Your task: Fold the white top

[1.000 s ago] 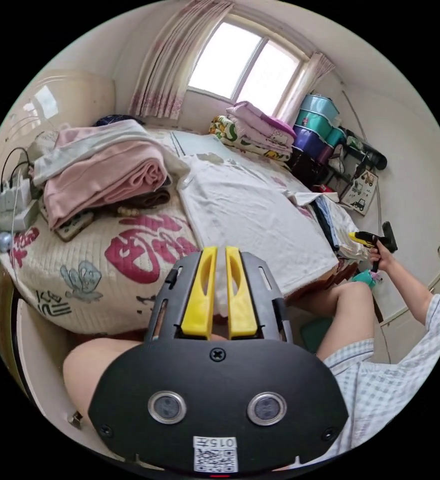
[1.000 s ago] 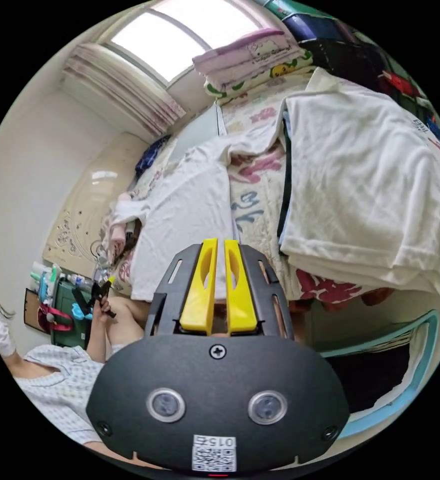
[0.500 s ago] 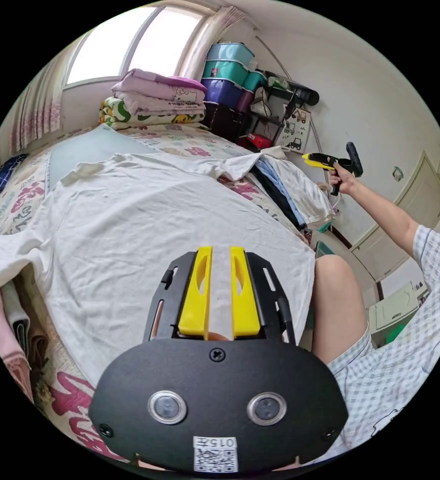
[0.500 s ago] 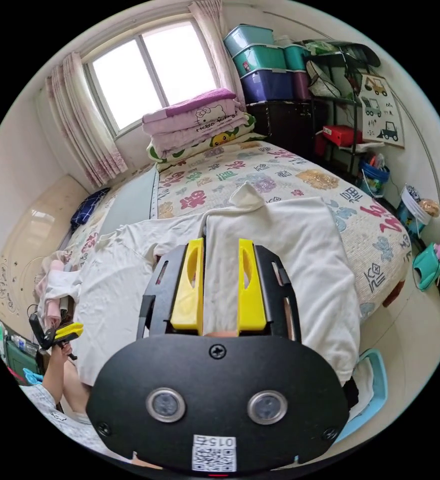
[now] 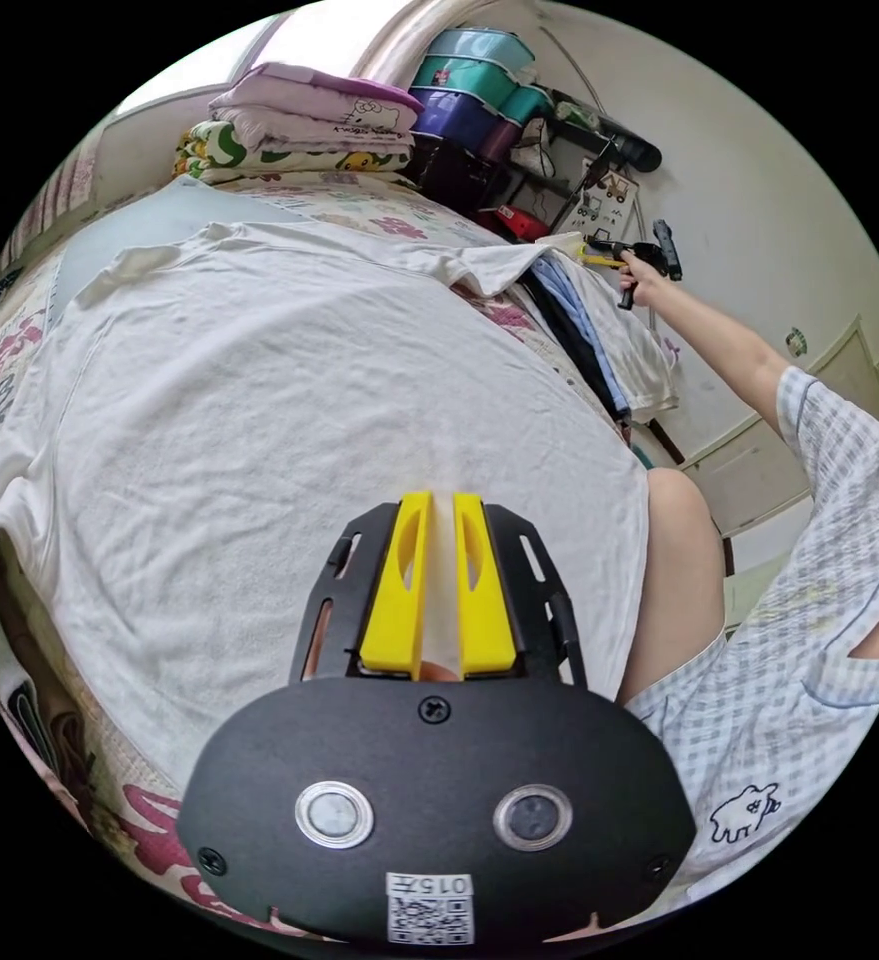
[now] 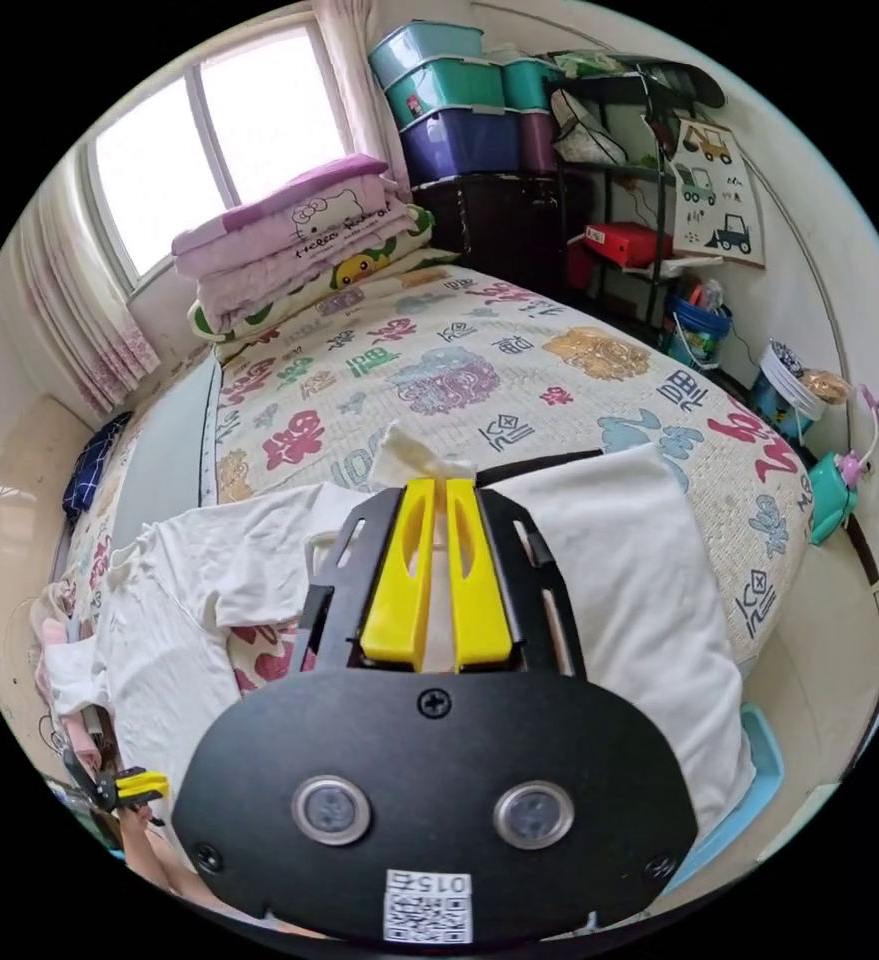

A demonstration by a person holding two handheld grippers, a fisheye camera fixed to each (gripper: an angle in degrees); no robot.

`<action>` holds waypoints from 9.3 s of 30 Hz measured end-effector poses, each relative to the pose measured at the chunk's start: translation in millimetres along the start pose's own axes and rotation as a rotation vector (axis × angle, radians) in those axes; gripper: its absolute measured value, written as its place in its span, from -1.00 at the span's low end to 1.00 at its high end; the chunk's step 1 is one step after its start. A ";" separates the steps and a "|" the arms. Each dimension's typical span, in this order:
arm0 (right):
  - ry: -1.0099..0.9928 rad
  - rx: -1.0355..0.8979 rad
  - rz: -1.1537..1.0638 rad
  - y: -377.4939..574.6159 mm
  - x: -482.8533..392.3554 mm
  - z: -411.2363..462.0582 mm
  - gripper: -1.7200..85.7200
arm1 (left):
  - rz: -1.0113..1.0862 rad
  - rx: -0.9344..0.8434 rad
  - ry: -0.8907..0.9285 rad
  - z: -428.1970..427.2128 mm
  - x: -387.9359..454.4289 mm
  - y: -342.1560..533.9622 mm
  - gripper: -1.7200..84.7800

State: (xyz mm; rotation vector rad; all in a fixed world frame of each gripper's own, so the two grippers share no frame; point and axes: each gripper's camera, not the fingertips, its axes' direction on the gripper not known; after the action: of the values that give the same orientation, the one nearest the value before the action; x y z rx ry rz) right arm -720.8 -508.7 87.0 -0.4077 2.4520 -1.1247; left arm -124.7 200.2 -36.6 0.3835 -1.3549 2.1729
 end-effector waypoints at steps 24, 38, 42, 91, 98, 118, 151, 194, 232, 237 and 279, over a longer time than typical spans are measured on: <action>-0.650 -0.020 -0.648 398.4 -315.4 -64.7 -0.94 | -0.654 0.476 0.817 2.6 -240.3 136.0 -0.50; -0.610 0.041 -0.608 403.3 -268.1 -105.6 -0.94 | -0.662 0.501 1.160 77.9 -232.8 139.4 -0.93; -0.656 0.009 -0.682 407.0 -265.3 -112.4 -0.94 | -0.518 0.507 0.985 24.2 -236.0 133.7 -0.97; -0.974 -0.321 0.266 9.3 -23.3 206.3 -0.94 | -0.506 0.278 0.131 113.5 -203.6 -278.2 -0.70; -0.972 -0.279 0.333 6.1 -10.2 211.4 -0.95 | -0.498 0.235 0.023 148.8 -199.7 -315.8 -0.93; -0.688 0.092 -0.132 123.3 -72.5 107.3 -0.93 | -0.305 0.522 0.000 -128.3 -123.9 7.7 -0.77; -0.792 -0.368 -0.729 480.5 -250.8 -22.9 -0.96 | -1.367 1.464 -0.024 -362.9 -254.0 630.3 -0.81; -1.032 -0.258 0.105 298.1 -122.4 -62.8 -0.95 | 0.215 0.441 -0.096 -149.0 65.5 121.4 -0.72; -0.899 -0.143 0.298 261.8 5.5 -120.6 -0.95 | -0.367 0.205 -0.585 -115.4 -102.2 9.0 -0.71; -0.906 -0.156 0.317 261.6 7.5 -112.8 -0.95 | -0.430 0.191 -0.492 -108.7 -131.3 13.0 -0.80; -0.452 -0.369 0.075 264.7 -52.8 -36.5 -0.81 | 0.495 -0.038 0.189 43.5 186.0 -96.0 -0.71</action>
State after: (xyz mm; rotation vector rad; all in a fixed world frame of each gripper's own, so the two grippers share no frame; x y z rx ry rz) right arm -716.5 -295.4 -82.4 -0.5992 2.2331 -0.4751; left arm -221.3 249.7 147.6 -0.1934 -1.4960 2.4890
